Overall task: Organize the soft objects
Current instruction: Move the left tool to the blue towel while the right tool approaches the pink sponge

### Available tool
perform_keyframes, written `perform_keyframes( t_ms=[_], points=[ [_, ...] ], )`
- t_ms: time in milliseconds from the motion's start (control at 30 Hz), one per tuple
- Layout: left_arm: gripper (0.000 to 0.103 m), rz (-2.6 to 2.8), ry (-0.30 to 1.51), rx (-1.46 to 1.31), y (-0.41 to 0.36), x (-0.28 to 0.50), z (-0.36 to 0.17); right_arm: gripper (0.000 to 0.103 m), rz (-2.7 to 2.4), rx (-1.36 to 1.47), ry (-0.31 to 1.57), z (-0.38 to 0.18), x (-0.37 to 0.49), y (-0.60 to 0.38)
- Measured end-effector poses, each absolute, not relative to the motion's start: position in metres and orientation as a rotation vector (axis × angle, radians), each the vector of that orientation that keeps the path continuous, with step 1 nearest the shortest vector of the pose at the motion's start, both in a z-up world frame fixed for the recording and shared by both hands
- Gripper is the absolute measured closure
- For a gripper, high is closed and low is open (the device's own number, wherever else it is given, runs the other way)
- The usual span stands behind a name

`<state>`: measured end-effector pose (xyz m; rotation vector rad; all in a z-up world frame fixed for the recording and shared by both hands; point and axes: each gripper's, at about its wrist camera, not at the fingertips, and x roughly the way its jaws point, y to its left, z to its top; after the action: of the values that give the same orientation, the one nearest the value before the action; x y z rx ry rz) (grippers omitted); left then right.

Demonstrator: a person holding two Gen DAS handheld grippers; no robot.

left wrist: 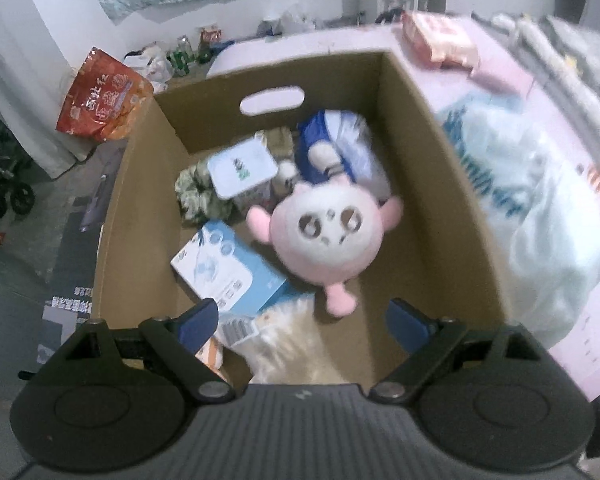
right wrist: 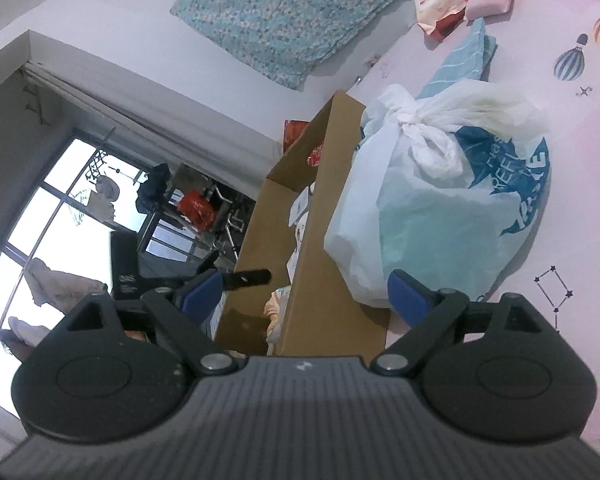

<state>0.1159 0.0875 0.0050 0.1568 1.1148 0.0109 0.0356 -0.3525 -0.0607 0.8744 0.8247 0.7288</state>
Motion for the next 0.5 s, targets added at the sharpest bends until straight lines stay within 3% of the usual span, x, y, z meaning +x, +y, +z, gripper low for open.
perform_keyframes(
  t_ms=[500],
  points=[
    [0.011,-0.114,0.98,0.192,0.004,0.144,0.056,0.012,0.68,0.907,0.775,-0.068,0.034,-0.389]
  ],
)
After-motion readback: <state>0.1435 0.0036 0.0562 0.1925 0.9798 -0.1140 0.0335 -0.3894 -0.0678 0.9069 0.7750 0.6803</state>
